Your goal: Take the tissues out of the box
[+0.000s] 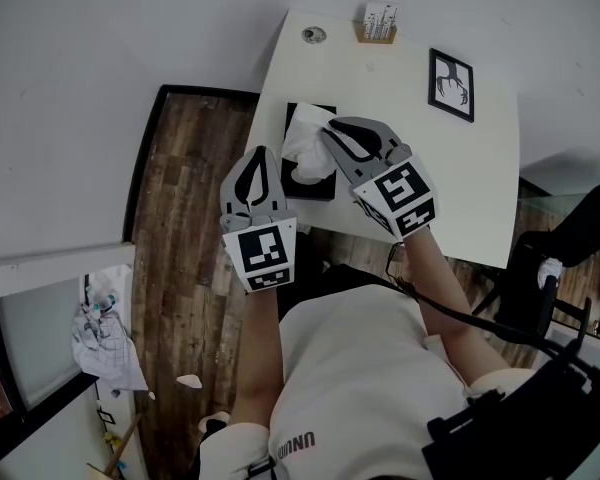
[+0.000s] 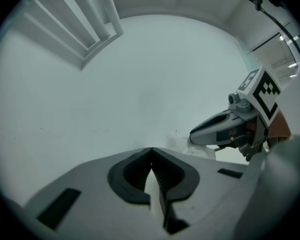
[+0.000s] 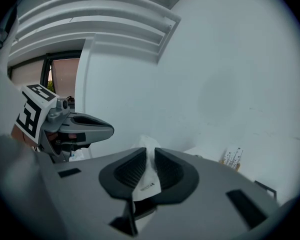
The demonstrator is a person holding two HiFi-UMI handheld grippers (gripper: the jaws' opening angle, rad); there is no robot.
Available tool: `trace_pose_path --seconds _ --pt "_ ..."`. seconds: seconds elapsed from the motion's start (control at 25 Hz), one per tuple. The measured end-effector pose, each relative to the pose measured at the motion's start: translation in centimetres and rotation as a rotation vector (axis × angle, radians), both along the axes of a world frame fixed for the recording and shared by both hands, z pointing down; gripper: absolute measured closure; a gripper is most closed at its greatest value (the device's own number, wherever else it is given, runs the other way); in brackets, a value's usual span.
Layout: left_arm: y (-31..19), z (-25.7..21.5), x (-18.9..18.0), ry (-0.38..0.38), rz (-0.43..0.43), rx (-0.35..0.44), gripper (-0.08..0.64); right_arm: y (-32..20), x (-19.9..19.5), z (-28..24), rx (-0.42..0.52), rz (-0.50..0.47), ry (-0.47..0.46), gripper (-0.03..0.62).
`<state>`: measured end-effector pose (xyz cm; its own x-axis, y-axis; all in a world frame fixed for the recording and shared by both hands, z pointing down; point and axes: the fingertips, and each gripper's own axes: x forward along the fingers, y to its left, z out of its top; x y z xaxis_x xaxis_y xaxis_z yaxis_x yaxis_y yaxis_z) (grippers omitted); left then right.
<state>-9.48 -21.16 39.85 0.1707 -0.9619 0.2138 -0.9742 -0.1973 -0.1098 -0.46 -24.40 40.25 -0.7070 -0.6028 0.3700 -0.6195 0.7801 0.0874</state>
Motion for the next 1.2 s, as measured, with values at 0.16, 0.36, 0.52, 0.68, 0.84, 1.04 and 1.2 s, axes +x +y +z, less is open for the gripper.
trace_pose_path --seconds 0.16,0.36,0.52,0.68,0.84,1.04,1.2 --pt "-0.1 -0.6 0.0 0.005 0.002 0.011 0.548 0.0 0.1 -0.5 0.012 0.004 -0.002 0.525" --pt "-0.1 -1.1 0.0 0.006 0.002 0.024 0.548 -0.1 0.3 -1.0 0.031 0.011 -0.005 0.526" --pt "-0.1 -1.2 0.0 0.003 0.002 0.03 0.548 -0.1 0.3 -1.5 0.044 0.018 -0.014 0.528" --pt "-0.1 -1.2 0.1 0.001 0.003 0.03 0.548 -0.3 0.5 -1.5 0.047 0.023 -0.01 0.528" --pt "-0.1 -1.1 0.0 -0.003 0.004 0.029 0.548 -0.3 0.5 -1.3 0.047 0.024 -0.009 0.528" --pt "-0.1 -0.9 -0.2 -0.006 -0.001 0.025 0.548 -0.2 0.6 -1.2 0.045 0.026 -0.004 0.528" --pt "-0.1 -0.9 -0.1 -0.005 0.0 0.025 0.548 -0.2 0.4 -1.3 0.042 0.023 -0.011 0.528"
